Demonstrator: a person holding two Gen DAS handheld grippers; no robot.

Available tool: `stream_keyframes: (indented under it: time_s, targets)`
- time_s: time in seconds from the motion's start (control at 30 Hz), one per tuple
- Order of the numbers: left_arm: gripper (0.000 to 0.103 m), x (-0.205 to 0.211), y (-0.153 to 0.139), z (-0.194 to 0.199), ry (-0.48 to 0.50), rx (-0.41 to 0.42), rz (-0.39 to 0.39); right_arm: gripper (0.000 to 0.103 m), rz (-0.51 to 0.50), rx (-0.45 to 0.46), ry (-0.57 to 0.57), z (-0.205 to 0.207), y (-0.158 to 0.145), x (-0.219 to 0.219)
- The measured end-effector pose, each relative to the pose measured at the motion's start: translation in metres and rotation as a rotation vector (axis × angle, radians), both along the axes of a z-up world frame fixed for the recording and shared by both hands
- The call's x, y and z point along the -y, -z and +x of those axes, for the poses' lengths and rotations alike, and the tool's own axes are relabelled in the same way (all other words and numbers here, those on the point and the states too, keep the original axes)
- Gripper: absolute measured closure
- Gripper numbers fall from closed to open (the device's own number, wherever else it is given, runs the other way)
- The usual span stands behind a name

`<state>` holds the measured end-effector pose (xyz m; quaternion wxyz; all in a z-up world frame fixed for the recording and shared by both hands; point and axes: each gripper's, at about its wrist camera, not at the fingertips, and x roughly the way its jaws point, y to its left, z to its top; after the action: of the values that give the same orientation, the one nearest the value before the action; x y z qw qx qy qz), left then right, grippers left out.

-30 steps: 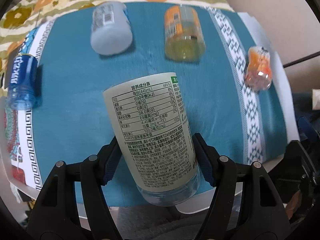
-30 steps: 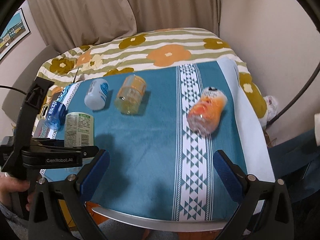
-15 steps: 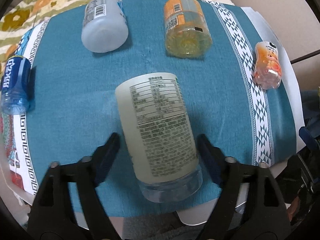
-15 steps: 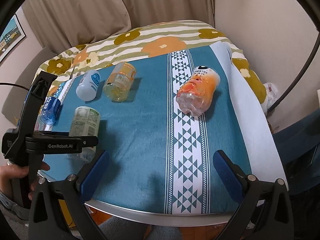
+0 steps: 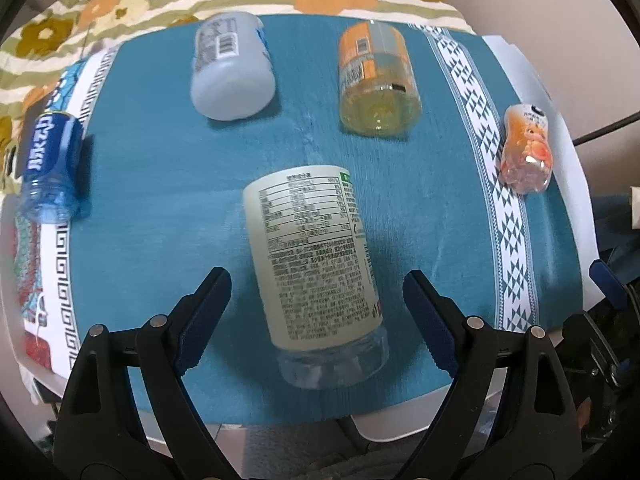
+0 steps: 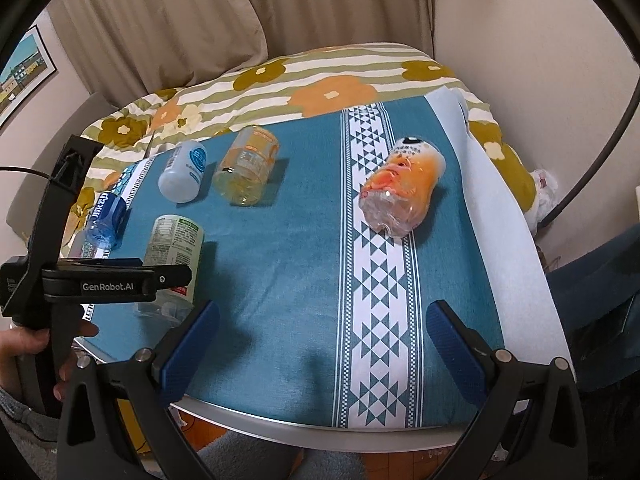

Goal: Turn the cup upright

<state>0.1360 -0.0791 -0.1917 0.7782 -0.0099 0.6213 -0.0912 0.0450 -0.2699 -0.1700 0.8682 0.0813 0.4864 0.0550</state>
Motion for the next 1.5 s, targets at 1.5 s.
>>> stream_keyframes:
  time_s: [1.5]
  targets:
    - [0.000,-0.184,0.011,-0.015,-0.107,0.067,0.036,0.024,0.108,-0.674,-0.270,0.166,0.068,-0.161]
